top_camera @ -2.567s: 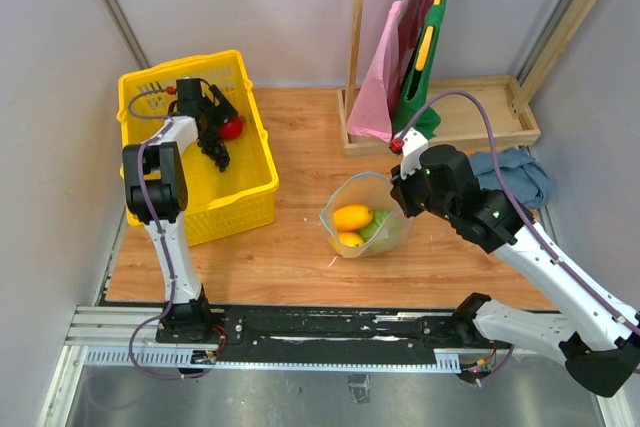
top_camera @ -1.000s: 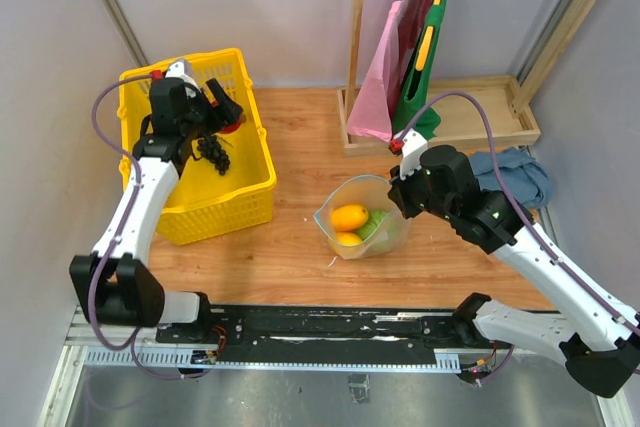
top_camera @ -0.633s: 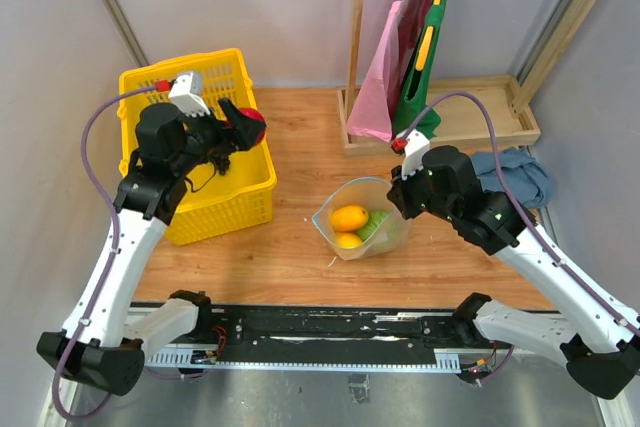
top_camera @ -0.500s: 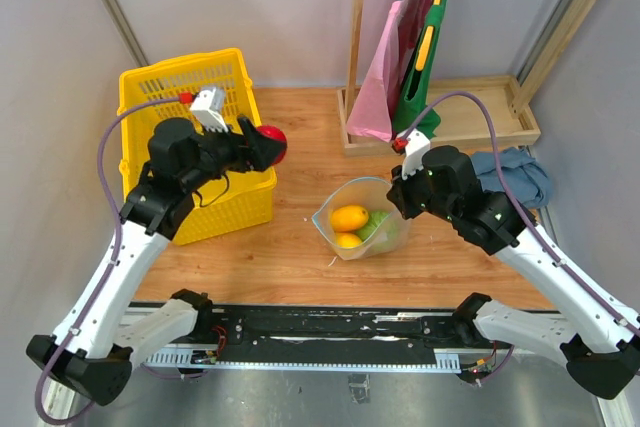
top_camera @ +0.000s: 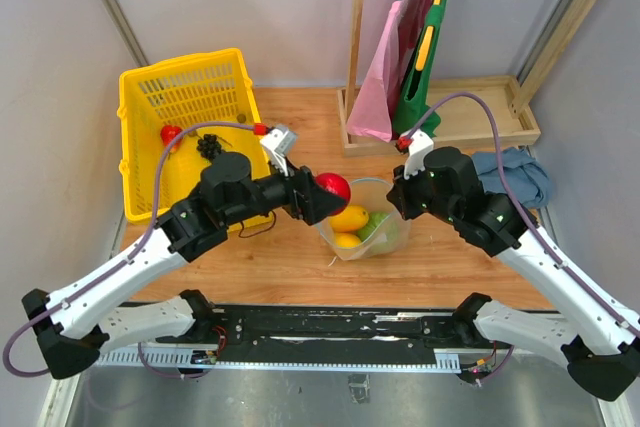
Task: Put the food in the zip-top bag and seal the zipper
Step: Place the fake fruit in the zipper food storage bag.
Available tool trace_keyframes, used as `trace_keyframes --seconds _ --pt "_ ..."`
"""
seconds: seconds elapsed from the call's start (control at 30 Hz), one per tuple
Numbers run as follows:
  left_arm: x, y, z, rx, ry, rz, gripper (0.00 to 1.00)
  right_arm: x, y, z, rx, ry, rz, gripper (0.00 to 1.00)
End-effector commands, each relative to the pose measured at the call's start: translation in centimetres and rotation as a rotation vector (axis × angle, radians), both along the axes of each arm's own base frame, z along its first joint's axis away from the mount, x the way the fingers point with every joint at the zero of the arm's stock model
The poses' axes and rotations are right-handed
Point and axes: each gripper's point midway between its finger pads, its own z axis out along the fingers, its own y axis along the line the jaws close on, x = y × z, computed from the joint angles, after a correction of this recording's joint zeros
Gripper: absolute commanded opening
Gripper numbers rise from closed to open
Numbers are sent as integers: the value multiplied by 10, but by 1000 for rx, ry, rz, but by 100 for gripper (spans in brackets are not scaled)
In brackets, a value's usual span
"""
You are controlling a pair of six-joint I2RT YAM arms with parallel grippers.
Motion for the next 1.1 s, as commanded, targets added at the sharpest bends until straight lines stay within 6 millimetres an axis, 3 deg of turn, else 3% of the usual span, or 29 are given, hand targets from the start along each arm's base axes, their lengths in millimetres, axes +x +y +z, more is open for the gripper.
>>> trace_keyframes --seconds 0.0,0.1,0.4,0.6,0.8,1.07 --pt "-4 -26 17 -36 -71 -21 24 4 -3 13 60 -36 -39 1" --pt "-12 -43 14 -19 -85 -43 24 3 -4 14 64 -38 -39 1" --pt "-1 -77 -4 27 -69 -21 27 -1 1 13 86 -23 -20 1" --pt "15 -84 -37 135 -24 64 37 -2 4 12 96 -16 -7 1" --pt "27 -80 -50 192 -5 135 58 -2 6 11 97 -12 0 1" --pt "13 -91 -54 210 -11 16 80 0 5 10 90 -17 -7 4"
